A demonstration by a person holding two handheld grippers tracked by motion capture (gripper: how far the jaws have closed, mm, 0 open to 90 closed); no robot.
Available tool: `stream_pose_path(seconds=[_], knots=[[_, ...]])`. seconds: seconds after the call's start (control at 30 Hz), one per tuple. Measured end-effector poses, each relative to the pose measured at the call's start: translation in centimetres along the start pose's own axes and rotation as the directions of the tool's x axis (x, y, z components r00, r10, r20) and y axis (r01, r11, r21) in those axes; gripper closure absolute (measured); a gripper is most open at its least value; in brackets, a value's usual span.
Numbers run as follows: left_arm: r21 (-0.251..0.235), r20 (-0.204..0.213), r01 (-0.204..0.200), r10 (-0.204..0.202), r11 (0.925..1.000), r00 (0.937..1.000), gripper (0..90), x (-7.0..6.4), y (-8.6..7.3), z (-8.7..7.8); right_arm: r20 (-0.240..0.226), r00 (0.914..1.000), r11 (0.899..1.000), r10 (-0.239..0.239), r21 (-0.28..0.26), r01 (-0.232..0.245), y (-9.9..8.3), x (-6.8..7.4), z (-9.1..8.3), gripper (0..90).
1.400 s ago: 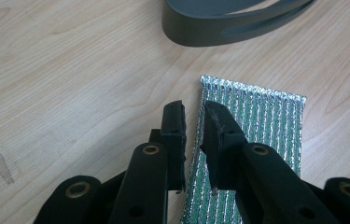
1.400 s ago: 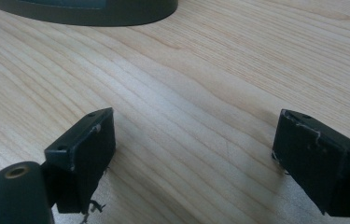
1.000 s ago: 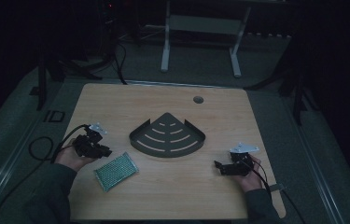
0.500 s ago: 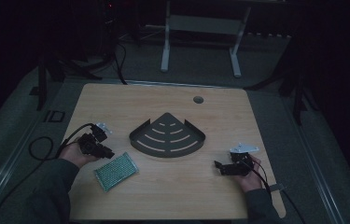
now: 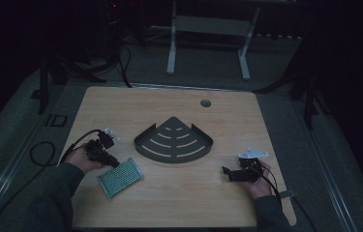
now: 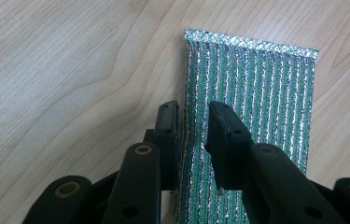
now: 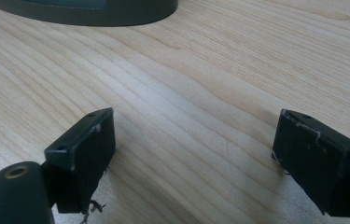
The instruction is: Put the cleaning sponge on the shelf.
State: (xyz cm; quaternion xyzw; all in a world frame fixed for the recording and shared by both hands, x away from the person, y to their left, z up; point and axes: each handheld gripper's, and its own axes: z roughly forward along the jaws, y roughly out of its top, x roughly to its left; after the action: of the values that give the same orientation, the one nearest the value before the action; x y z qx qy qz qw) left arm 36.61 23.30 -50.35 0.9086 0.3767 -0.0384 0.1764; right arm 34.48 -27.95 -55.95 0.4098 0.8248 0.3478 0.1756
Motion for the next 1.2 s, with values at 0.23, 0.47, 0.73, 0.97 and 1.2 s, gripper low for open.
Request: stream_pose_path(seconds=[0.23, 0.47, 0.73, 0.97, 1.2], knots=[[0.012, 0.006, 0.003, -0.003, 0.9999, 1.0000, 74.3, 0.00, 0.20, 0.37, 0.000, 1.0000, 1.000, -0.001, 0.000, 0.001, 0.00, 0.00, 0.00, 12.7], [0.034, 0.020, 0.002, -0.003, 0.9994, 0.9998, 74.3, 0.03, 0.34, 0.74, 0.000, 1.0000, 1.000, 0.000, 0.000, 0.000, 0.00, 0.00, 0.00, 12.7], [0.063, 0.018, 0.024, -0.026, 0.9977, 0.9995, 74.3, 0.24, 0.28, 0.91, 0.000, 1.0000, 1.000, 0.000, 0.000, 0.000, 0.00, 0.00, 0.00, 12.7], [0.053, 0.037, 0.068, -0.070, 0.9963, 0.9968, 72.8, 0.43, -0.09, 0.77, 0.000, 1.0000, 1.000, 0.000, 0.000, 0.000, 0.00, 0.00, 0.00, 12.7], [0.026, 0.065, 0.096, -0.097, 0.9951, 0.9931, 70.5, 0.42, -0.62, 0.53, 0.000, 1.0000, 1.000, 0.000, 0.000, 0.000, 0.00, 0.00, 0.00, 12.7]])
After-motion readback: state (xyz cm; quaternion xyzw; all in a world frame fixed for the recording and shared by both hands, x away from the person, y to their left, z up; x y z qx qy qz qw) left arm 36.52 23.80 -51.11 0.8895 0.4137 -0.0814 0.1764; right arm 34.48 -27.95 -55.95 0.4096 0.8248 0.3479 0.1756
